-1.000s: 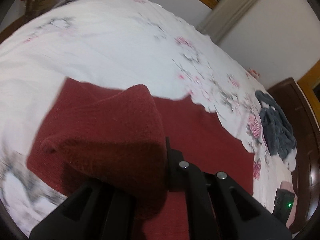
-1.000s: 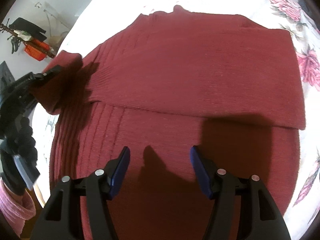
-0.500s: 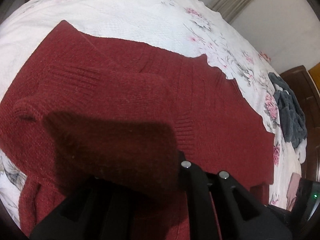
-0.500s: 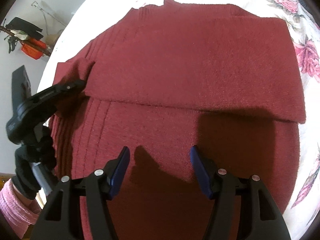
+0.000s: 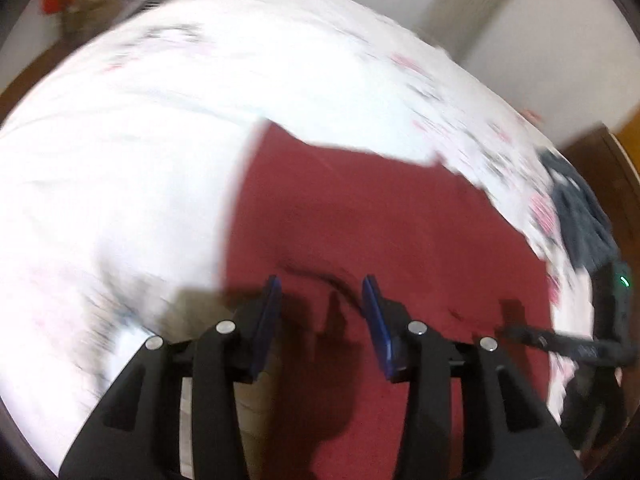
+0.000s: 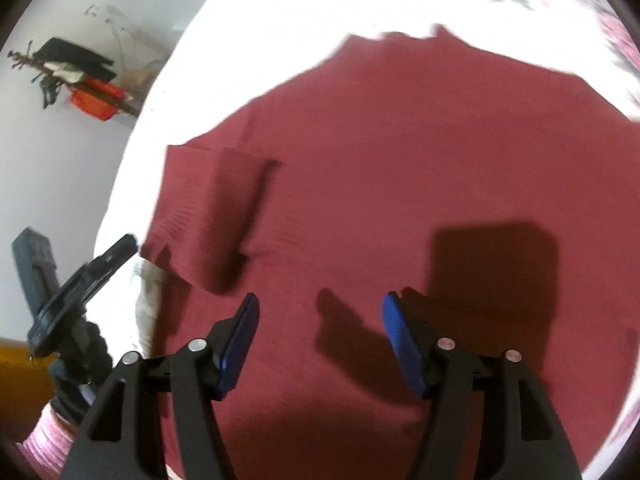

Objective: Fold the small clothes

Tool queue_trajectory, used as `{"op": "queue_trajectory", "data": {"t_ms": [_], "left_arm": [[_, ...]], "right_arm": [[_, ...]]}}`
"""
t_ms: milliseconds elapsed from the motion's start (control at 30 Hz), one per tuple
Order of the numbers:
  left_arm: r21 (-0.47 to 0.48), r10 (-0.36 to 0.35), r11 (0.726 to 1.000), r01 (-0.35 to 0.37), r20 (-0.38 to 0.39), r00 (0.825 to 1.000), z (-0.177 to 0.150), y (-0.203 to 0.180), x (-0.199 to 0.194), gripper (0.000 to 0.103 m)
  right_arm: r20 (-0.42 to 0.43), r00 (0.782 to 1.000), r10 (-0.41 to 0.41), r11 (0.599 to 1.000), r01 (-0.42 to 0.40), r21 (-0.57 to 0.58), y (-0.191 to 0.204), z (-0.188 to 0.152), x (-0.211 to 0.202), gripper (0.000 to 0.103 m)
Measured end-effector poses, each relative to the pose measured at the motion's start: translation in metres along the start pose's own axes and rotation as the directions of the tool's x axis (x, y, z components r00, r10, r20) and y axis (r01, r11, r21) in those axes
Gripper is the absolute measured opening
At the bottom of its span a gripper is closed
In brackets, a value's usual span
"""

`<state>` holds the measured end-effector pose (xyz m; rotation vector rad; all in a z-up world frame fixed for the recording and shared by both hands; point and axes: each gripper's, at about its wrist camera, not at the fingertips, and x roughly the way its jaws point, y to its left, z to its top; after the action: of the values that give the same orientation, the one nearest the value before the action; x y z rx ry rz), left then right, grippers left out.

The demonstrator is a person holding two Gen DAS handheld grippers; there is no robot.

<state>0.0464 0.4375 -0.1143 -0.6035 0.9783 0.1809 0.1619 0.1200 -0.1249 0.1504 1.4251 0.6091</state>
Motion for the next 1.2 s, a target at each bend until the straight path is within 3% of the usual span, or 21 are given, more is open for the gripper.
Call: {"op": "queue_trajectory", "data": {"t_ms": [100,267,433,500,567,633,800,967,1200], "left_arm": [[-0.002,0.065,0.998,-0.065,-0.006,0.998,0.013,0.006,0.016,0.042],[0.051,0.114,0.992,-0.111,-0.063,0.991,0.013,0.004,0.047,0.041],[0.036,0.103,0.994,-0.101,-0.078,0.992,0.01,0.013,0.05,0.041],[0.022,0.094,0.995,-0.092,-0.072,0.993,0.011,0.016,0.044,0.041],[0.02,0.09,0.996,-0.089,-0.062,0.994,0.011,0.016,0.039,0.042],[0.026,0.088,0.996,-0.086,-0.047,0.995,0.012,0.014,0.033,0.042],[0.064,0.071,0.995,-0.07,-0.02,0.997,0.018,-0.007,0.029,0.042],[0.117,0.067,0.991,-0.063,-0.03,0.997,0.015,-0.034,0.042,0.042],[0.183,0.116,0.978,-0.1,-0.081,0.99,0.003,-0.057,0.075,0.042]], "right_arm": [[-0.026,0.999,0.019,0.999,-0.02,-0.038,0.036,0.015,0.017,0.065],[-0.085,0.993,0.082,0.996,-0.085,-0.031,0.074,0.034,0.054,0.065],[-0.138,0.99,0.036,0.999,-0.038,-0.011,0.079,0.041,0.088,0.064],[-0.134,0.991,0.006,0.999,-0.011,-0.031,0.081,0.042,0.094,0.053],[-0.131,0.991,0.025,0.998,-0.033,-0.061,0.083,0.043,0.093,0.019],[-0.122,0.989,0.08,0.994,-0.088,-0.066,0.085,0.044,0.086,0.013],[-0.038,0.995,0.092,0.989,-0.095,-0.111,0.075,0.046,0.044,0.011],[0.025,1.0,-0.014,0.989,0.017,-0.147,0.048,0.045,0.009,0.011],[0.015,0.995,-0.096,0.994,0.096,-0.047,-0.006,0.044,0.011,0.011]]}}
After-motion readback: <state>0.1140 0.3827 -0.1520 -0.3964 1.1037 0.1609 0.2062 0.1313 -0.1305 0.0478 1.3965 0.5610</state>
